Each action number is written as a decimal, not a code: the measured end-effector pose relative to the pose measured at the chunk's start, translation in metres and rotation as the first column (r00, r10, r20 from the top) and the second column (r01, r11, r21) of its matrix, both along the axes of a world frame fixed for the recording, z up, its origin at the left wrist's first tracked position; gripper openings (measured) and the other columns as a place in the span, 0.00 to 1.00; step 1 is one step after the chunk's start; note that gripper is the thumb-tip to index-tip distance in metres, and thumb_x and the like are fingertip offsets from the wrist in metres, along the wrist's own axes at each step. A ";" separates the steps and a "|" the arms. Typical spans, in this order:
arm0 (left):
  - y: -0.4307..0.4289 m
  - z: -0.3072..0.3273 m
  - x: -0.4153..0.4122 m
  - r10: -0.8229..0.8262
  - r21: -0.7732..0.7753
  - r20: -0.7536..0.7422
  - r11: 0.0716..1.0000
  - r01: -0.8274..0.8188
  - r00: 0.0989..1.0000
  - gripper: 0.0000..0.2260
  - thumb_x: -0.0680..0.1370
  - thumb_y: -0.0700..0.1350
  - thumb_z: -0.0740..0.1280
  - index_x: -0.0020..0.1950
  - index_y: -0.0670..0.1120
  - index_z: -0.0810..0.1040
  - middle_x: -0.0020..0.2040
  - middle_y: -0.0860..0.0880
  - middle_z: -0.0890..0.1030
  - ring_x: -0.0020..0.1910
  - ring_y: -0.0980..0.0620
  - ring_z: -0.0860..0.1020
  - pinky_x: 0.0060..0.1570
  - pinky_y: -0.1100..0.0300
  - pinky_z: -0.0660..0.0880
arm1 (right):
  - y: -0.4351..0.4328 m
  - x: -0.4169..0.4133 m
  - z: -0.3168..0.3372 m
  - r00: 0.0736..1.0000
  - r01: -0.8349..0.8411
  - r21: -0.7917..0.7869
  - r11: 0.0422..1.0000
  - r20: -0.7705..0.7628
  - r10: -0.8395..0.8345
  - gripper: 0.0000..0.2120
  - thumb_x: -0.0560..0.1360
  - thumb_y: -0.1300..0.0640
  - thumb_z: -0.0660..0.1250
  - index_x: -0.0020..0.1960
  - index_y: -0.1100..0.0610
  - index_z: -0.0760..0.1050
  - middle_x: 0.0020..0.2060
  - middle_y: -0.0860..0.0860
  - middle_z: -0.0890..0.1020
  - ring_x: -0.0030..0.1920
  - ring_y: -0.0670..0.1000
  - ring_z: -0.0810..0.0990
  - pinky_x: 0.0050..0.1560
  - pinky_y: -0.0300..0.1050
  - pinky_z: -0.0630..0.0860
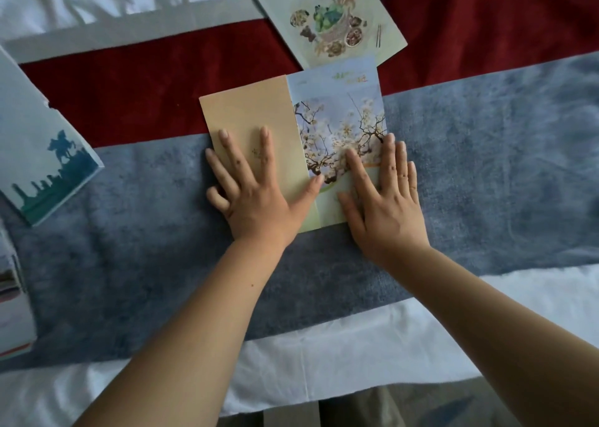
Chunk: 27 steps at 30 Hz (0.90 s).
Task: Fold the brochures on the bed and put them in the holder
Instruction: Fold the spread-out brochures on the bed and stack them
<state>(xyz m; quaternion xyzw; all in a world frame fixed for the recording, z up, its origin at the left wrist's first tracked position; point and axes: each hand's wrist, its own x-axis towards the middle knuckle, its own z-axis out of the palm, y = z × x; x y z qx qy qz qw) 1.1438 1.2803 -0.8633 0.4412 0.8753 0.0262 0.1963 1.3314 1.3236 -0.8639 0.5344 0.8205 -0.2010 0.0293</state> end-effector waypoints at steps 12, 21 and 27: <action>-0.002 0.031 -0.004 0.060 0.107 0.453 0.987 -0.120 0.890 0.50 0.70 0.75 0.62 0.82 0.62 0.38 0.84 0.47 0.35 0.81 0.42 0.33 0.75 0.34 0.37 | -0.007 -0.024 0.014 0.993 -0.099 -0.121 0.988 -0.076 0.090 0.35 0.83 0.33 0.42 0.85 0.48 0.39 0.83 0.59 0.38 0.82 0.56 0.33 0.81 0.53 0.34; -0.040 0.085 -0.051 0.056 0.325 0.678 0.871 -0.368 0.733 0.28 0.84 0.45 0.64 0.83 0.55 0.60 0.79 0.60 0.65 0.75 0.65 0.66 0.71 0.68 0.66 | -0.039 -0.079 0.034 0.936 -0.320 -0.180 0.930 -0.213 0.281 0.32 0.85 0.35 0.42 0.84 0.43 0.37 0.83 0.53 0.35 0.81 0.53 0.30 0.80 0.55 0.35; -0.101 0.080 -0.105 0.230 0.293 0.352 0.893 -0.340 0.907 0.33 0.83 0.39 0.64 0.84 0.51 0.53 0.80 0.51 0.66 0.75 0.53 0.67 0.64 0.68 0.66 | -0.065 -0.125 0.031 0.893 -0.443 -0.201 0.873 -0.177 0.413 0.31 0.85 0.36 0.47 0.84 0.40 0.40 0.83 0.55 0.38 0.81 0.54 0.30 0.81 0.56 0.36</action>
